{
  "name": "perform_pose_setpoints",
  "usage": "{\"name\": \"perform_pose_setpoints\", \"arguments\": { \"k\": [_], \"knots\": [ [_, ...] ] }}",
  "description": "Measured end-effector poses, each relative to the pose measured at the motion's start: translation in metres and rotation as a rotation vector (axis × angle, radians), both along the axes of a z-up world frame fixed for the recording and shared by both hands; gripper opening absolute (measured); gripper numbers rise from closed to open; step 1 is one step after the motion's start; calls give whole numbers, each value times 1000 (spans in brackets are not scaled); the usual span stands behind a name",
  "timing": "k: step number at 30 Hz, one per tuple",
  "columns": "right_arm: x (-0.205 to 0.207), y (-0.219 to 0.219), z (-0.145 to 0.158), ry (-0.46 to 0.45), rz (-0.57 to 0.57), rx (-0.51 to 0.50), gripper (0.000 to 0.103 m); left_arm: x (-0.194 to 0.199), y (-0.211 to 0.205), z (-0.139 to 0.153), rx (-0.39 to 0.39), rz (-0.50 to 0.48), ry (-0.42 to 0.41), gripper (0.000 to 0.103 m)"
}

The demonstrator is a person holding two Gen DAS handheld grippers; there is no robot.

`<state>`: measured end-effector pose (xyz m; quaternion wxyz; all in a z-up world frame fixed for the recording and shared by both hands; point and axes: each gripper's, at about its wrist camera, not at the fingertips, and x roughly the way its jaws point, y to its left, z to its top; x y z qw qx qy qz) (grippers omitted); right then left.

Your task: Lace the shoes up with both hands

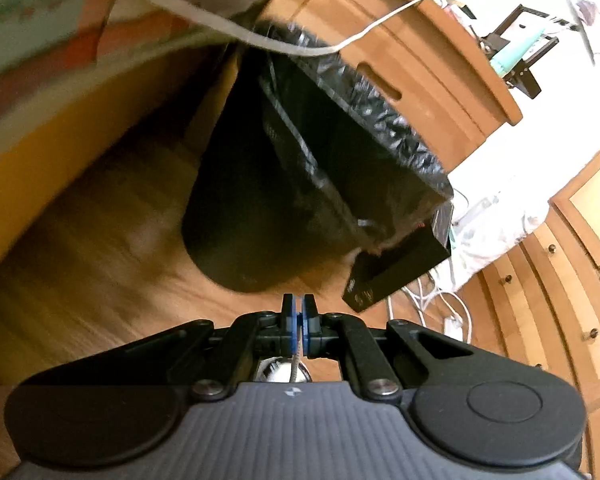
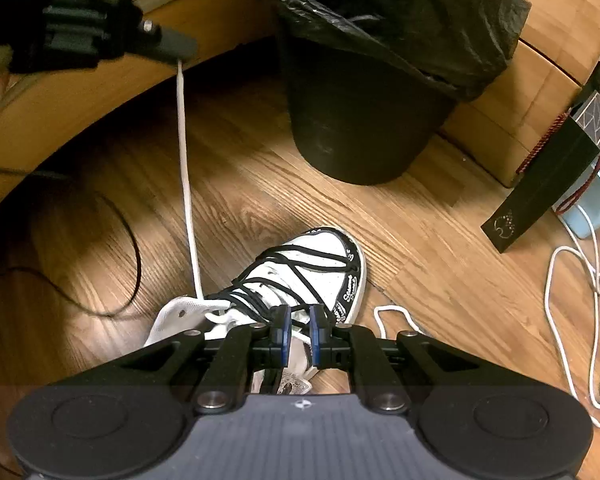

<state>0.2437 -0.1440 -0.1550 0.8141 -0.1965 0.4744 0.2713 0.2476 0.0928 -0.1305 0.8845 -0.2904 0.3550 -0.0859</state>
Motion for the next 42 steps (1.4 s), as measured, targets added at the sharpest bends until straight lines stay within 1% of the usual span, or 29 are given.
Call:
{"name": "perform_pose_setpoints", "arguments": {
  "k": [1,3,4,7,10,13,14,15,18,20,23,27,29,30,31,33,36,37,40,42],
  "knots": [
    [0,0,0,1,1,0,12,0,0,5,31,1,-19,3],
    [-1,-1,0,3,2,-2,12,1,-2,16,126,-6,-66,3],
    [-1,-1,0,0,3,-3,12,2,-2,21,151,-8,-82,3],
    [-2,0,1,-4,9,2,12,2,2,29,160,6,-104,3],
    [-2,1,1,-1,12,-3,12,2,4,35,238,19,-131,3],
    [-2,-2,3,-6,6,-5,12,1,2,46,365,26,-181,3],
    [-2,-3,3,-7,2,-1,12,-1,2,48,394,25,-195,3],
    [-1,-4,4,-7,-2,2,12,-2,2,51,415,24,-206,3],
    [-2,-4,3,-9,-2,-2,12,-4,3,57,444,23,-224,3],
    [-2,-4,2,-7,2,-7,12,-3,3,58,461,22,-220,3],
    [-4,-2,2,-5,12,-10,12,3,4,50,400,-28,-160,3],
    [-6,-1,1,-5,17,-20,12,8,1,36,350,-57,-87,5],
    [-6,-1,1,-6,16,-23,12,11,1,32,346,-49,-49,12],
    [-6,-1,1,-7,17,-23,12,11,1,31,349,-42,-34,21],
    [-6,-1,1,-8,17,-23,12,10,1,30,354,-32,-32,27],
    [-7,-1,2,-9,18,-23,12,8,3,30,358,-18,-25,32],
    [-8,-1,2,-10,24,-27,12,8,3,25,347,-31,12,34],
    [-8,-1,2,-11,26,-31,12,8,2,22,321,-42,35,35],
    [-8,-1,1,-8,29,-33,12,8,-2,2,141,-104,133,35],
    [-9,1,1,-10,34,-40,12,7,-9,-15,48,-125,194,35]
  ]
}}
